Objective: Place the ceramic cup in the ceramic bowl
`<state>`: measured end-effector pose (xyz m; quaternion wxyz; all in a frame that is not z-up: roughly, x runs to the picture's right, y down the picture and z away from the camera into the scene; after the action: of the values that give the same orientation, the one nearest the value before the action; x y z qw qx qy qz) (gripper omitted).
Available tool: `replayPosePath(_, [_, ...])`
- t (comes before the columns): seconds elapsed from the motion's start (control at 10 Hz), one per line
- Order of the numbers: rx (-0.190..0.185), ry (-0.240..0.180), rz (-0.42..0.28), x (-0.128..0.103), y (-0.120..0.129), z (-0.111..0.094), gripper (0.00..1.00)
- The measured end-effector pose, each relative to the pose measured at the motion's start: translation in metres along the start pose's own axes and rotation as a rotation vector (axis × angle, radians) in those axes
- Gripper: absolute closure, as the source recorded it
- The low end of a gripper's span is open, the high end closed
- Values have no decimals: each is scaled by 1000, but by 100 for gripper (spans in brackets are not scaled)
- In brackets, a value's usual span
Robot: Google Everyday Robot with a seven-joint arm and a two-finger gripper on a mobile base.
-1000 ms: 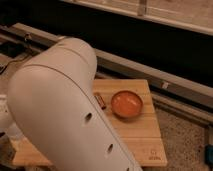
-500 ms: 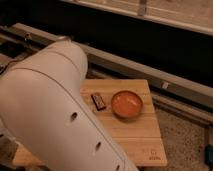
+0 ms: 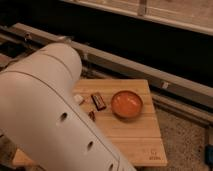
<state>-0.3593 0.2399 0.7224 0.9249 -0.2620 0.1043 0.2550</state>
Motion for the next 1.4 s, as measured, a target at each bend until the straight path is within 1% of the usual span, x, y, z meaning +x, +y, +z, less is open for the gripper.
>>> replayPosePath(0.2, [-17, -21, -2, 8, -7, -17, 100])
replayPosePath(0.3, [-27, -43, -8, 15, -14, -34, 100])
replayPosePath(0.4, [-43, -69, -14, 29, -24, -56, 100])
replayPosePath(0.5, [-52, -88, -18, 39, -31, -67, 100])
replayPosePath(0.6, [-57, -99, -18, 54, -40, -75, 100])
replayPosePath(0.8, [-60, -116, -7, 98, -67, -90, 100])
replayPosePath(0.9, [-58, -113, 8, 124, -86, -95, 100])
replayPosePath(1.0, [-56, -106, 25, 140, -104, -96, 100])
replayPosePath(1.1, [-54, -99, 54, 154, -128, -96, 100])
replayPosePath(1.2, [-58, -94, 91, 165, -152, -96, 100])
replayPosePath(1.3, [-60, -93, 143, 176, -180, -95, 100])
replayPosePath(1.4, [-57, -90, 204, 188, -213, -95, 100])
